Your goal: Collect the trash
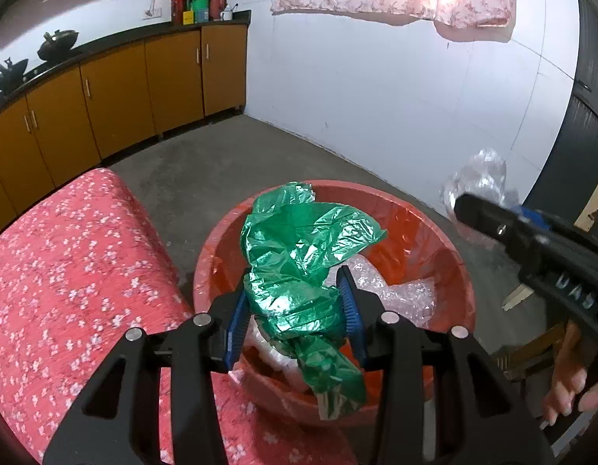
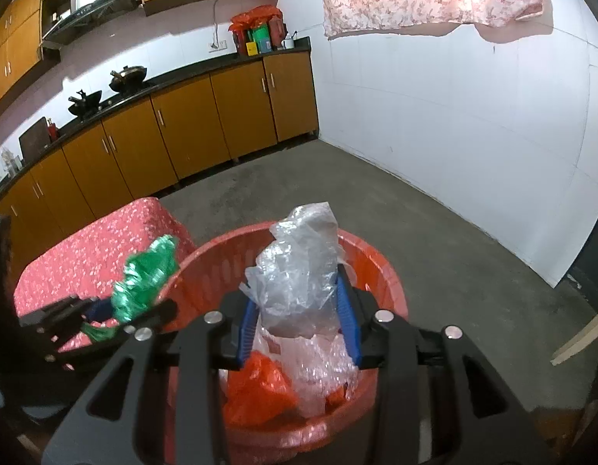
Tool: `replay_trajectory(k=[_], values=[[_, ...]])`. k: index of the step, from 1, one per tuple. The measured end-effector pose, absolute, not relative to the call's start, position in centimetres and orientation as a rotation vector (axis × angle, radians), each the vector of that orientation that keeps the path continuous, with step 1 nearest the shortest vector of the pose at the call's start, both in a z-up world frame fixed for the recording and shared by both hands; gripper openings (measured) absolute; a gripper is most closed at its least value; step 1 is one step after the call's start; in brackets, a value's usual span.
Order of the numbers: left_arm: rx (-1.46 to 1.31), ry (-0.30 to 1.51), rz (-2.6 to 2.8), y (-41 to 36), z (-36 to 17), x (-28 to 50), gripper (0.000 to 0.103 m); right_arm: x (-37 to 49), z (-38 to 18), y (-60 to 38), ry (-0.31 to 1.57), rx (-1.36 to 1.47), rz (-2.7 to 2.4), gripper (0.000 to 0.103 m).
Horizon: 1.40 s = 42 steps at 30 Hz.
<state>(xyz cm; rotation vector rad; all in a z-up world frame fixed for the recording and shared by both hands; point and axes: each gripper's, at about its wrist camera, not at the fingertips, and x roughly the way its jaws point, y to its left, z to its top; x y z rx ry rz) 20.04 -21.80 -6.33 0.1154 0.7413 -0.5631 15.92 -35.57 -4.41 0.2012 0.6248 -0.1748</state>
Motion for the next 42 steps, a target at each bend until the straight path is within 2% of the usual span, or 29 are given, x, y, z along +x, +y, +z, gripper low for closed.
replay_trajectory(k=[3, 5, 12, 14, 17, 20, 25, 29, 34, 42], values=[[0.100, 0.766, -0.575, -21.9, -7.0, 20.6, 0.049, 16.2, -4.1, -36.1, 0.607, 0.227, -0.147, 0.044], [0.087, 0.781, -0.580, -21.7, -7.3, 20.8, 0.056, 16.3, -4.1, -36.5, 0.599, 0.242, -0.139, 0.050], [0.056, 0.793, -0.531, -19.8, -7.5, 20.8, 0.061, 15.2, -3.8, -37.2, 0.573, 0.276, -0.152, 0.066], [0.049, 0.770, -0.493, -18.4, -7.0, 20.2, 0.068, 14.3, -3.5, -37.0, 0.553, 0.265, -0.171, 0.079], [0.056, 0.703, -0.422, -15.8, -5.8, 18.3, 0.075, 12.5, -2.9, -36.2, 0.514, 0.235, -0.203, 0.092], [0.060, 0.638, -0.350, -13.1, -4.4, 15.9, 0.082, 10.6, -2.3, -35.1, 0.481, 0.215, -0.241, 0.099], [0.058, 0.529, -0.216, -8.4, -2.5, 11.3, 0.095, 7.4, -1.5, -31.9, 0.447, 0.118, -0.325, 0.099], [0.054, 0.455, -0.120, -5.2, -1.0, 7.3, 0.100, 4.8, -0.9, -28.7, 0.425, 0.061, -0.320, 0.099], [0.058, 0.387, -0.042, -2.4, -0.1, 3.2, 0.101, 2.1, -0.2, -25.4, 0.407, 0.007, -0.276, 0.099], [0.067, 0.379, -0.032, -1.7, 0.1, 0.4, 0.101, -0.3, 0.1, -22.3, 0.422, 0.021, -0.204, 0.099]])
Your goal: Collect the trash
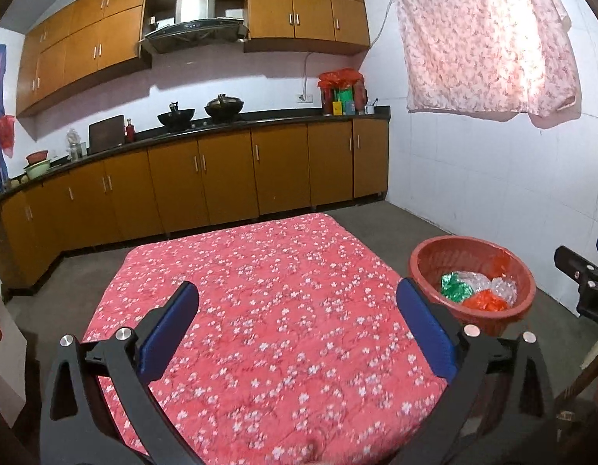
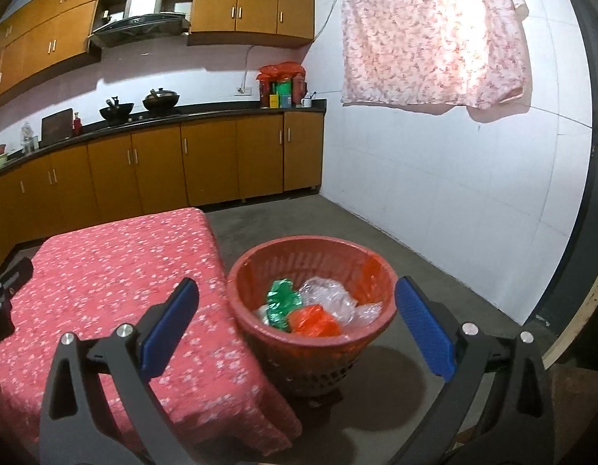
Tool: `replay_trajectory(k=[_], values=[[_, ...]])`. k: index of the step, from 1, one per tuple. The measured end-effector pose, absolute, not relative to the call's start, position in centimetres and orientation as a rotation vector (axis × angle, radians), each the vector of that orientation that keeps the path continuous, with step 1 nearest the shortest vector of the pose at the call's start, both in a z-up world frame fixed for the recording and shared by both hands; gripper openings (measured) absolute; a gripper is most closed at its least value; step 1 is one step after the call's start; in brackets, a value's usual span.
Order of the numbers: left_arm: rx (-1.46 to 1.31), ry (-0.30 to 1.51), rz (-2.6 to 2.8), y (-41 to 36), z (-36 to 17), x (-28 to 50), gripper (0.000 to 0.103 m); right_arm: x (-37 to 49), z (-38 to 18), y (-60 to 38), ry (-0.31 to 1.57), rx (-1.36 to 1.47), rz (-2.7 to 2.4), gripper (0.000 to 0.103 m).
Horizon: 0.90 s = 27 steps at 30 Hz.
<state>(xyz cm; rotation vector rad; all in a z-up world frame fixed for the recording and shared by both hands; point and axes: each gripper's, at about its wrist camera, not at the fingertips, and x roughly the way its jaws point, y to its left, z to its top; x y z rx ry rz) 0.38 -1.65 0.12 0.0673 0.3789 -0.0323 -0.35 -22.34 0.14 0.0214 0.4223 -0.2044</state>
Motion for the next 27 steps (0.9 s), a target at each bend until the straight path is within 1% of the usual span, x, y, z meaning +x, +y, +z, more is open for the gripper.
replay_trajectory(k=[15, 27], values=[[0.042, 0.375, -0.049, -0.7, -0.4, -1.8, 0.101, -2.7, 0.2, -20.8, 0.418, 0.032, -0.164, 0.099], [0.016, 0.381, -0.028, -0.2, -0.7, -2.1, 0.101, -2.8, -0.1, -20.3, 0.432, 0.033, -0.137, 0.099]])
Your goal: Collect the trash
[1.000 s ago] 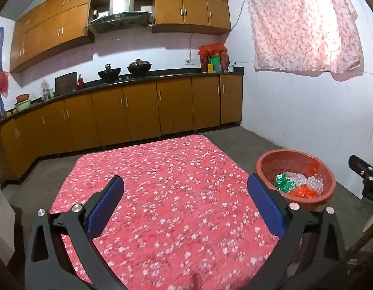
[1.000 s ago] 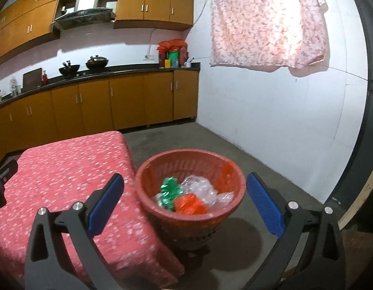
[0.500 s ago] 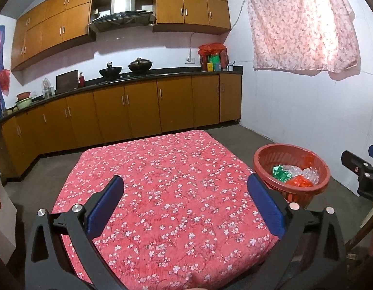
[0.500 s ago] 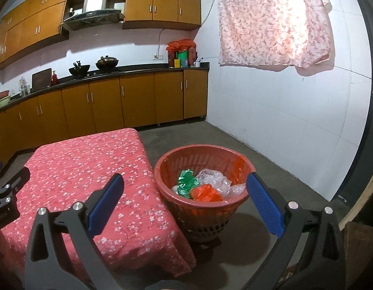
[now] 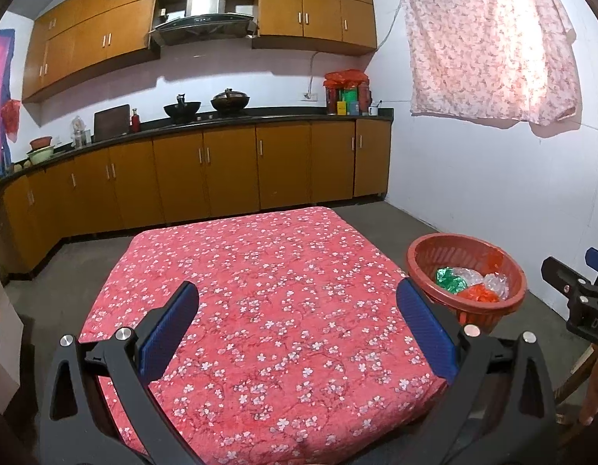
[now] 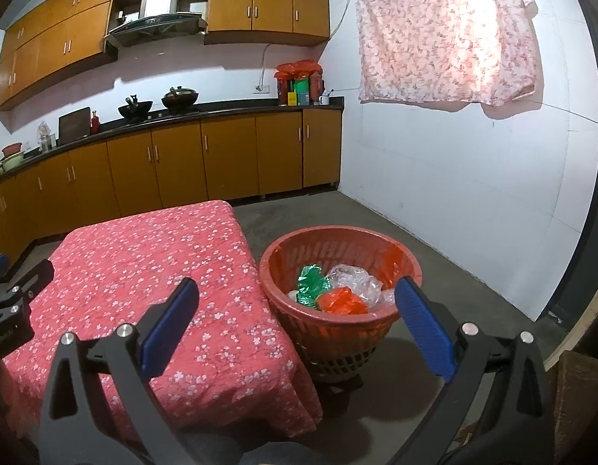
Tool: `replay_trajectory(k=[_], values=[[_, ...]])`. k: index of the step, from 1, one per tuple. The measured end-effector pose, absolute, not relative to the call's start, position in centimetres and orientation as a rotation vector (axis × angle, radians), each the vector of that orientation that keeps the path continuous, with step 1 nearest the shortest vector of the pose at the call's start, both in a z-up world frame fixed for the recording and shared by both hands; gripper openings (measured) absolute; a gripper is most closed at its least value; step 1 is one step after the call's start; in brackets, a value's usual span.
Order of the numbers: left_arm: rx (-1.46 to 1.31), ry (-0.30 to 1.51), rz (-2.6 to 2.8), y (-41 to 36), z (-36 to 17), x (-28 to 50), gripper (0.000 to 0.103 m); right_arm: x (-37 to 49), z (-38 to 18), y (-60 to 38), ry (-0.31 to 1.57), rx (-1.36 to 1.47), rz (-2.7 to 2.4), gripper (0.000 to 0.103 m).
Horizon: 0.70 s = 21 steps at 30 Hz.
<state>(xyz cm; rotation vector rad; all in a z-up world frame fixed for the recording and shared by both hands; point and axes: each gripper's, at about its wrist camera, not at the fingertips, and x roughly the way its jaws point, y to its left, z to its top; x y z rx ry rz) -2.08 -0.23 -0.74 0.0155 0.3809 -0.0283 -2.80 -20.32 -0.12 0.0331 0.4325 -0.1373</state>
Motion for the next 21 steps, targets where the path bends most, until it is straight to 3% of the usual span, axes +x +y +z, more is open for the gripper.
replay_trajectory(k=[21], values=[[0.010, 0.386, -0.039, -0.32, -0.51, -2.13, 0.101, -2.81, -0.31, -20.70, 0.436, 0.046, -0.143, 0.099]])
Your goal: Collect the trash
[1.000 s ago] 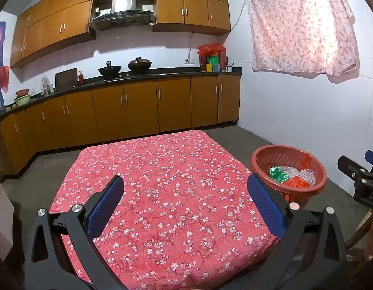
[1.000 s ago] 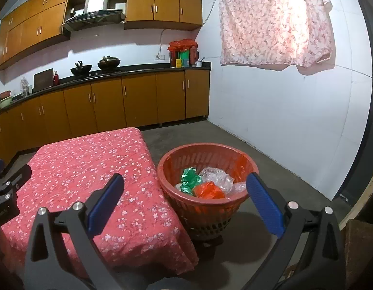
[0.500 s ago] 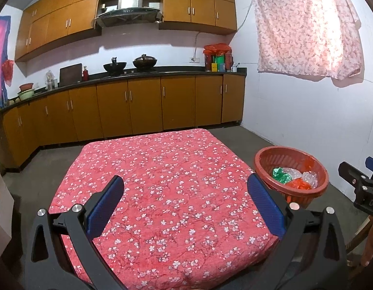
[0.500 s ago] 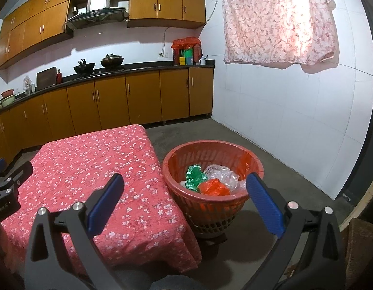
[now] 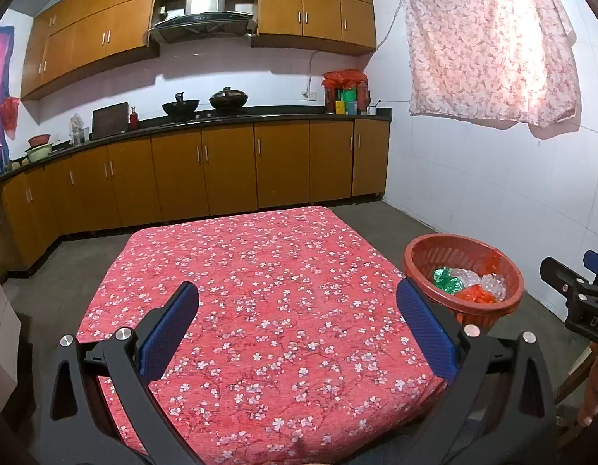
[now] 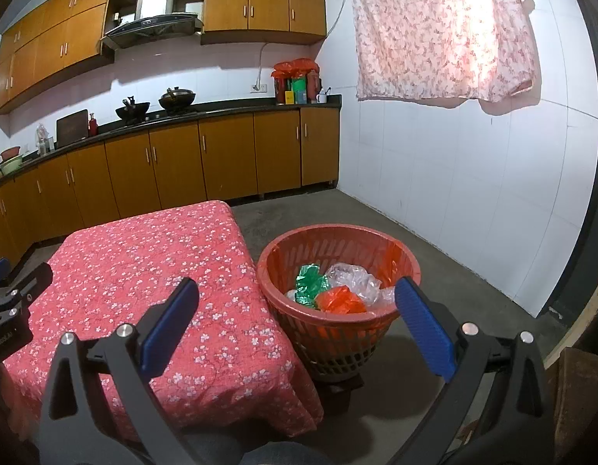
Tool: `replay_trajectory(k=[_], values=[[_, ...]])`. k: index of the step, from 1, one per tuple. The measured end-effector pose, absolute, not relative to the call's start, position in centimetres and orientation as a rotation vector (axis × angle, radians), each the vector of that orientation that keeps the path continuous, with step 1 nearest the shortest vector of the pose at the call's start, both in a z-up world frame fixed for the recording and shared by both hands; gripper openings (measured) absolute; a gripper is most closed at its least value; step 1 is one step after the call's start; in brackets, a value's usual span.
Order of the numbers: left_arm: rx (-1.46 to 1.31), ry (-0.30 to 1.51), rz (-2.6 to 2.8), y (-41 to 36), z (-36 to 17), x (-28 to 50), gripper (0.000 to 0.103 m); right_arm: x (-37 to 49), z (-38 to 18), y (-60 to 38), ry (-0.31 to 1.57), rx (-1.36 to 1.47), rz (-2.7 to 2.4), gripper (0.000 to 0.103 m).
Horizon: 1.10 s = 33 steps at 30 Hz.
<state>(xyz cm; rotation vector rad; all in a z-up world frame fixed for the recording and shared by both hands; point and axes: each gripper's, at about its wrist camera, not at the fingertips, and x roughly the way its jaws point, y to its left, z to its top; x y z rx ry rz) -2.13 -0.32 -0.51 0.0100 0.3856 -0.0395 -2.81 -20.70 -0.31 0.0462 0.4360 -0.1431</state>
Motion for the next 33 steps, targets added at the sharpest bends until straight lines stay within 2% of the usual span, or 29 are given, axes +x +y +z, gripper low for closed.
replay_trajectory(k=[33], values=[[0.009, 0.398, -0.040, -0.75, -0.81, -2.02, 0.101, -2.75, -1.06, -20.74, 0.446, 0.047, -0.143, 0.099]])
